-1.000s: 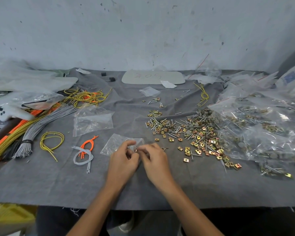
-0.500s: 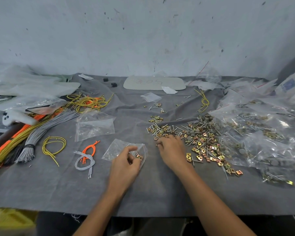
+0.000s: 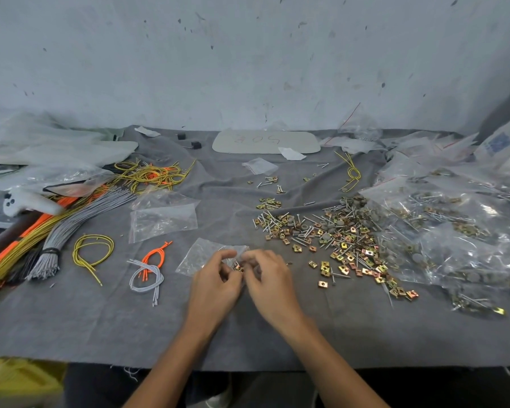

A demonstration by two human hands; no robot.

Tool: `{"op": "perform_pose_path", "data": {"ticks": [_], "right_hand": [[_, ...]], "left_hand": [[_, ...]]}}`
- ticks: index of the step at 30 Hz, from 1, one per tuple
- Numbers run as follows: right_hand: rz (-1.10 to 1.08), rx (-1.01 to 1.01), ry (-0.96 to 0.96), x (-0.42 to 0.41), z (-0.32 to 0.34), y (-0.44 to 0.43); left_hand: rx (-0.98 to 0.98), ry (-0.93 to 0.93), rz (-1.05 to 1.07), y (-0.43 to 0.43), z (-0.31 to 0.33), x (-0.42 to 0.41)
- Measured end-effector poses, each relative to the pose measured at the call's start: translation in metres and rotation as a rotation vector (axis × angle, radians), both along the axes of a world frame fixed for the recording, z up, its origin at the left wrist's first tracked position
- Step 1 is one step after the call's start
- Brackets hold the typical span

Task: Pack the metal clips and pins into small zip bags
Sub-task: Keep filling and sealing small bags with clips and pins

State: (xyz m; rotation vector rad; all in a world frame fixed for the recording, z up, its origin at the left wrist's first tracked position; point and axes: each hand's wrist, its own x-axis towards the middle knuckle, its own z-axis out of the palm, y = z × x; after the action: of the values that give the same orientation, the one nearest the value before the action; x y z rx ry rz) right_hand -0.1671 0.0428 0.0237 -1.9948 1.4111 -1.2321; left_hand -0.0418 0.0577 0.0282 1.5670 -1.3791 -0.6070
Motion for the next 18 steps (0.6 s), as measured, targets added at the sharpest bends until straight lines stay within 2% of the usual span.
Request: {"op": "perform_pose_path", "data": {"ticks": [7, 13, 18], "right_hand": [[-0.019, 0.009, 0.017, -0.004, -0.004, 0.001], [0.068, 0.024, 0.115, -0.008, 0.001, 0.003], [-0.138, 0.034, 0.293, -0.044, 0.015, -0.036]], "left_hand": [[0.023, 0.036, -0.005, 0.0, 0.002, -0.001], [0.016, 0.037, -0.014, 0.0, 0.0, -0.001], [-0.014, 0.031, -0.007, -0.002, -0.002, -0.001]]}}
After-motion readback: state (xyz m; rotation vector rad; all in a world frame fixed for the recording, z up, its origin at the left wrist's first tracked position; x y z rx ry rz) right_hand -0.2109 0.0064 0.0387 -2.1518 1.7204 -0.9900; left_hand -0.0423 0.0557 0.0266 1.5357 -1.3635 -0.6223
